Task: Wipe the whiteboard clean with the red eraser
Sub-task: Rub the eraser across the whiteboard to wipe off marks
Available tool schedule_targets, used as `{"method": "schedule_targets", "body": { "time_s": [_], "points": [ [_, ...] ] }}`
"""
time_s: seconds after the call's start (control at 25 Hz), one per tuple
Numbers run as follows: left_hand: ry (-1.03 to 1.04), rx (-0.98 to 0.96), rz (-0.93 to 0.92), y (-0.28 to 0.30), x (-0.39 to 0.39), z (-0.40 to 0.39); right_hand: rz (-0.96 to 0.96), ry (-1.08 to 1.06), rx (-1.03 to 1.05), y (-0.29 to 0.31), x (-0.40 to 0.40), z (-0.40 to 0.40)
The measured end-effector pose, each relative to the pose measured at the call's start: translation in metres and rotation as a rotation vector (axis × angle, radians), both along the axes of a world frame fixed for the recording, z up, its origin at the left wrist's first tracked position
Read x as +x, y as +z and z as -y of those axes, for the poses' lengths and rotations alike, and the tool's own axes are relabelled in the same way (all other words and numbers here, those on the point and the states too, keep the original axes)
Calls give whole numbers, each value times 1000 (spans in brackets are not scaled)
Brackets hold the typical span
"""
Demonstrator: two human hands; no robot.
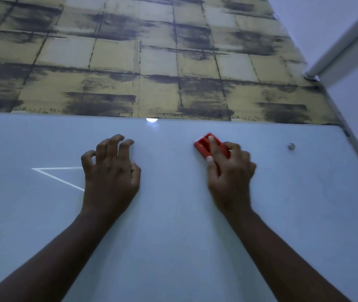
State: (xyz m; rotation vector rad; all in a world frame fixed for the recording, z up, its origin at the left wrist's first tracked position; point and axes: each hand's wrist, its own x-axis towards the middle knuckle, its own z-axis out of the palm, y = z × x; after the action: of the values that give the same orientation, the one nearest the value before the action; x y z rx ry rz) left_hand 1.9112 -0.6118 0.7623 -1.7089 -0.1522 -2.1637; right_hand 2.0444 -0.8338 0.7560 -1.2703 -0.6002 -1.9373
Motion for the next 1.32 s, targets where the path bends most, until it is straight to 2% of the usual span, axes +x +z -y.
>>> {"method": "schedule_targets", "body": {
  "time_s": [0.16,0.28,0.44,0.64,0.84,1.12,1.32],
  "points": [
    [-52,-12,10,-2,2,0,138,-21,-315,6,-48,-55],
    [-24,-7,4,-1,0,0,205,-76,-356,28,-56,-60],
    [-32,-20,14,-4,-1,5,176,-105,-225,59,-24,-23],
    [-39,-4,33,-5,-2,3,-88,-4,99,89,28,55],
    [-49,-16,48,-6,-2,5,-129,75,216,75,24,41],
    [-101,-29,4,-7,-2,-3,105,-25,-167,40,-43,-70],
    [-114,-19,-2,-8,1,-4,239,-40,-313,41,-36,-58]
  ]
}}
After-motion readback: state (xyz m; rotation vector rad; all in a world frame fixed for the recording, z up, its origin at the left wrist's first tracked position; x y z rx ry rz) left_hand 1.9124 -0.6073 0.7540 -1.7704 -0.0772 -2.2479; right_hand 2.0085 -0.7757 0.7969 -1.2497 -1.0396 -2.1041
